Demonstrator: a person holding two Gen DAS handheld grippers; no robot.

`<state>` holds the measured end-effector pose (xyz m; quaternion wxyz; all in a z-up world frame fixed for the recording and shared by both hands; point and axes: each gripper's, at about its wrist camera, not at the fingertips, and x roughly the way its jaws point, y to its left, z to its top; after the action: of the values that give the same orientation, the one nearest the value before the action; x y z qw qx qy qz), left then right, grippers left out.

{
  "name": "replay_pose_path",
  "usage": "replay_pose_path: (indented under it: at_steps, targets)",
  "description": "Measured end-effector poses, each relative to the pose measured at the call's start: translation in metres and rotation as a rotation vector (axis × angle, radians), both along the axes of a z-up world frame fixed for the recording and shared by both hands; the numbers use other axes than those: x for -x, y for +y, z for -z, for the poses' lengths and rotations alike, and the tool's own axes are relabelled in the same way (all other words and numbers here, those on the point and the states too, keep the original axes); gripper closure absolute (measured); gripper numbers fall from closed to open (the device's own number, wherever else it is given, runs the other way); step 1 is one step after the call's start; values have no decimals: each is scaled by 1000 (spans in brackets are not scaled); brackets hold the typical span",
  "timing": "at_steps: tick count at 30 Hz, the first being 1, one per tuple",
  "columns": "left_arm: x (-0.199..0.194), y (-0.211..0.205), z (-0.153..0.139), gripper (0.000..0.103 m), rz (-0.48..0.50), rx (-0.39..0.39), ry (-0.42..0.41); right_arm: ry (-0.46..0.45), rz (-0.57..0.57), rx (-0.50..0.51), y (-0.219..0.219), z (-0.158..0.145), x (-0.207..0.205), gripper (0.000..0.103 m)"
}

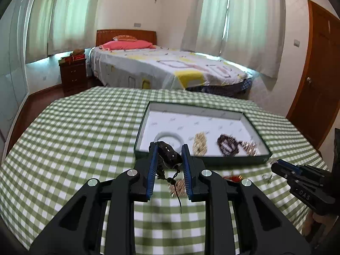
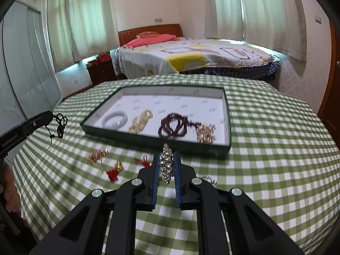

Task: Organize jewelry
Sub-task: 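Carry the black pendant and silver brooch over the tray with both tools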

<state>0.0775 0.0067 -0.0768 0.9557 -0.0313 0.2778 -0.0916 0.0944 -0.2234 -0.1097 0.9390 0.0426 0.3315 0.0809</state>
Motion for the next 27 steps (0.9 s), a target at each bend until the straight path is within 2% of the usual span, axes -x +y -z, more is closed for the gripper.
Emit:
replay_pose_path:
  at_steps: [9, 16, 21, 27]
  targets:
    - [-37, -22, -39, 81, 56, 12, -98, -102, 12, -2, -7, -41, -33, 89]
    - [-98, -45, -40, 81, 77, -5, -112, -144, 29, 10, -17, -57, -84, 89]
    - [-151, -55, -18, 81, 84, -13, -48, -114, 48, 17, -26, -43, -121, 89]
    - [-209, -58, 32, 81, 88, -12, 112, -18, 71, 20, -40, -6, -164, 89]
